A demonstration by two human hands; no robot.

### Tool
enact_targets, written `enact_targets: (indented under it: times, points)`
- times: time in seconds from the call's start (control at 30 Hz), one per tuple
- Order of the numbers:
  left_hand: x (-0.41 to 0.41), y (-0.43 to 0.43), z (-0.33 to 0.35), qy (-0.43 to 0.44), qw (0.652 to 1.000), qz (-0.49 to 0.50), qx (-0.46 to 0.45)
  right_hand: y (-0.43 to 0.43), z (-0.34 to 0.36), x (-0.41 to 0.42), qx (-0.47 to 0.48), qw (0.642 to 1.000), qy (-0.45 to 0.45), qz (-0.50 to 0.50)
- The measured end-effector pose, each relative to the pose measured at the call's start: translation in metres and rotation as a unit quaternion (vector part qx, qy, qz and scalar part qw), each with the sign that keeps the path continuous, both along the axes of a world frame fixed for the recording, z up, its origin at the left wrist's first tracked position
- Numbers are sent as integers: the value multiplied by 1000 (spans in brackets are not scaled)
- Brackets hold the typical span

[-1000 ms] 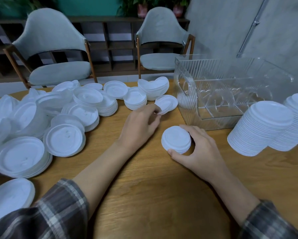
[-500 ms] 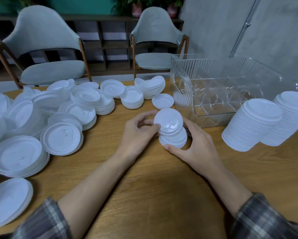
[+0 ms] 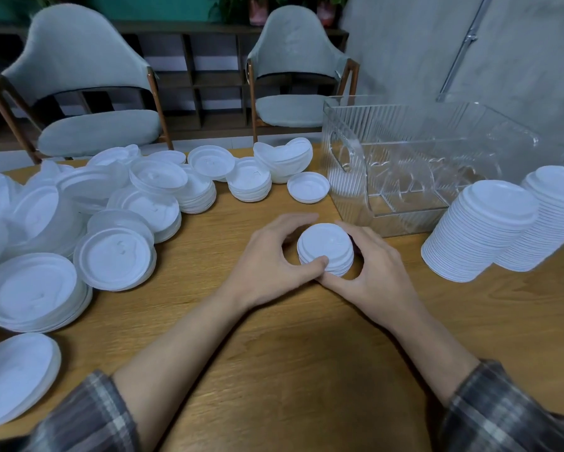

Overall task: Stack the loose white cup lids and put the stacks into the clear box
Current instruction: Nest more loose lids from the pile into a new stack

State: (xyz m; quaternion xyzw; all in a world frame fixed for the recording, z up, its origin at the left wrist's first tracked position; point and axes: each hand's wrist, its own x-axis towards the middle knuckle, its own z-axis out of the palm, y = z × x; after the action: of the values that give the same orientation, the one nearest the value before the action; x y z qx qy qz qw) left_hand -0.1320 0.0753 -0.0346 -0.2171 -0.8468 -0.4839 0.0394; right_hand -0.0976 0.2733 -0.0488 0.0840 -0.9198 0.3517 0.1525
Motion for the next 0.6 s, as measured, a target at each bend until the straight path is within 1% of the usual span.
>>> enact_targets:
  times: [0.07,0.27,0.4,0.6]
  points:
    - [0,1,2,-4,1000,-2,7,0,0,-1,3,1000,-6,-3]
    - [-2,9,-1,27,999,37,-8,1,-1,-1,-6,1000,-15,-13]
    - [-2,10,-4,20,999,43,3,2,-1,-1,8,1000,-25,-12]
    - [-5,8,-5,-1,999,33,-16,2,-1,-1,8,999,-32,-6]
